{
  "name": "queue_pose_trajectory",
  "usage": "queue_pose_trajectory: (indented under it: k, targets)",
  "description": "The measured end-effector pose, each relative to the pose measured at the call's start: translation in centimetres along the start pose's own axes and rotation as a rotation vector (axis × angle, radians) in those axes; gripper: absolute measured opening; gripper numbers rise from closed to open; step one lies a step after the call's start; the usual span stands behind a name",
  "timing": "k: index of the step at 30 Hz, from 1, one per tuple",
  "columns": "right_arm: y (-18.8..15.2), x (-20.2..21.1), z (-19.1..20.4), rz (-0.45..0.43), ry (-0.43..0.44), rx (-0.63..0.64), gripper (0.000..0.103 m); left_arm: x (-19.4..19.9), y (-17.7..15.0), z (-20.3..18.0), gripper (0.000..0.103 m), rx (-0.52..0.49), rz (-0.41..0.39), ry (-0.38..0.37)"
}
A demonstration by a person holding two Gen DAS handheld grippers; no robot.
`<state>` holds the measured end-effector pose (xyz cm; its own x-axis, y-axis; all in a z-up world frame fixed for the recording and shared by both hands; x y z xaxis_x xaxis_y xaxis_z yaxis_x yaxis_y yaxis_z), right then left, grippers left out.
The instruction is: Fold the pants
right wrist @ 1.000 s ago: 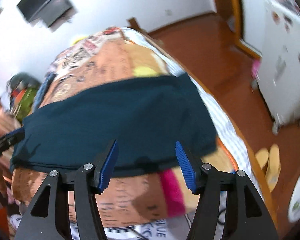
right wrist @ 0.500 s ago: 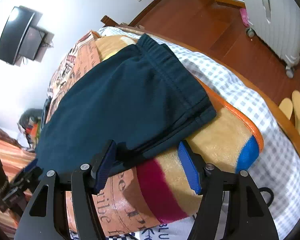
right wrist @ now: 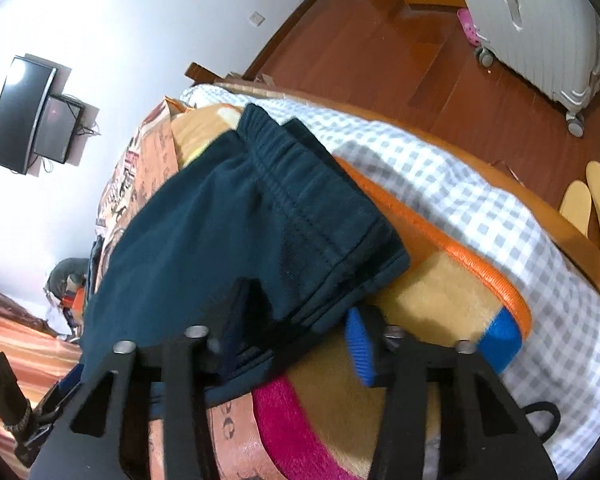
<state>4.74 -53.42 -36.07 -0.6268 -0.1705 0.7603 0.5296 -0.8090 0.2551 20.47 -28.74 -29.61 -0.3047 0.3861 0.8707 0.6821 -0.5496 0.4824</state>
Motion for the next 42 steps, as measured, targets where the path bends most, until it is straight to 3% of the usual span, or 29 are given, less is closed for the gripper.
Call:
queue_pose_trajectory:
  k: [4, 9, 21, 32, 42]
  targets:
    - [0.2, 0.8, 0.5, -0.036, -0.008, 0.037, 0.019, 0.9, 0.0, 0.5, 0.091, 0.018, -0.008, -0.027]
    - [1.2, 2.4, 2.3, -0.106, -0.025, 0.106, 0.016, 3.1, 0.0, 1.8, 0.091, 0.049, -0.05, -0.022]
    - [3.6, 6.7, 12.2, -0.255, 0.126, 0.296, 0.014, 9.2, -0.5, 6.0, 0.091, 0.116, -0.208, 0.006]
    - [0.4, 6.3, 23.5, -0.244, 0.272, 0.542, 0.013, 13.3, -3.3, 11.4, 0.091, 0.207, -0.298, 0.052]
    - [-5.2, 2.1, 32.0, -0.101, 0.357, 0.771, 0.013, 15.7, -6.2, 15.7, 0.091, 0.301, -0.36, 0.087]
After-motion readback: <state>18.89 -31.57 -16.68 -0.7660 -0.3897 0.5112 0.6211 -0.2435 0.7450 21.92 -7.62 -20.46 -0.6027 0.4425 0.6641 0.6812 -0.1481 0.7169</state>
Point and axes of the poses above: each gripper's, at about its wrist camera, not at the fingertips, and x roughly against the way its jaws point, z to its left, y to its top, the point moved 2 cm from there along -x, roughly the way its jaws point, and after that the axes turned 8 degrees about -y, right-handed, at the moved point
